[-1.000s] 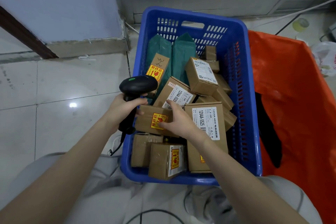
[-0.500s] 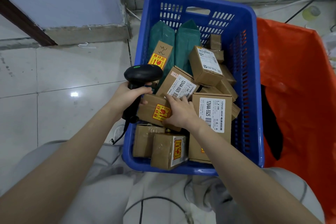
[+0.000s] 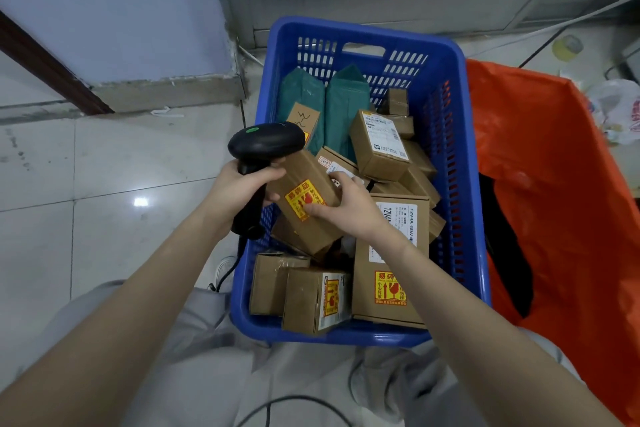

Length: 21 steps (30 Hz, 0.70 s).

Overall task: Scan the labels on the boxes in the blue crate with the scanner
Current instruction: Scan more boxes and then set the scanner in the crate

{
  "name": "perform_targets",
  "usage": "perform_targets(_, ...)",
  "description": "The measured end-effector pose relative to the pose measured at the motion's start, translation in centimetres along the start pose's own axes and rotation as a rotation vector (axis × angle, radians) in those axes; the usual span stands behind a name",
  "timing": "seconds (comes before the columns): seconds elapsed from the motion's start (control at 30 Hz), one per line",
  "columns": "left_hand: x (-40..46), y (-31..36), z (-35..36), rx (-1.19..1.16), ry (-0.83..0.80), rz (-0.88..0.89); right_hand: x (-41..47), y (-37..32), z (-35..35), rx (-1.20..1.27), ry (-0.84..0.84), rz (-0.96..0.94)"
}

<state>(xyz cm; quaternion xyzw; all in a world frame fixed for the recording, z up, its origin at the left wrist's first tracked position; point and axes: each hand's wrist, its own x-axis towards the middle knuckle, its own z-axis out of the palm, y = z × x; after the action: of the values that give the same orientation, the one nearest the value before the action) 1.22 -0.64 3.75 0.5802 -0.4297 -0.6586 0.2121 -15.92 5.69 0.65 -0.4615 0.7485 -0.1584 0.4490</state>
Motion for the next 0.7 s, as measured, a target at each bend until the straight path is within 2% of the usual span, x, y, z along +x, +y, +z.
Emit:
perform_targets(0.2,-1.8,2.9,0.2,-0.041,-0.025,0.061,-1.9,-0.7,-3.1,0.24,0.113,0.016)
perform_targets(0.33,-3.8,5.4,1.4,-0.119,-0.041,0.086,-4.5,-1.0,-5.5,0.545,0.157,0.048)
perform_targets(0.5,-6.7,7.7,3.1,-0.149,-0.068,0.106,-7.6,-0.5,-7.9,0.976,0.11,0.053)
perform_targets(0.7,-9.7,9.4,5.3,-0.12,-0.185,0.163,-11.0,-0.2,-9.7,1.347,0.043,-0.073)
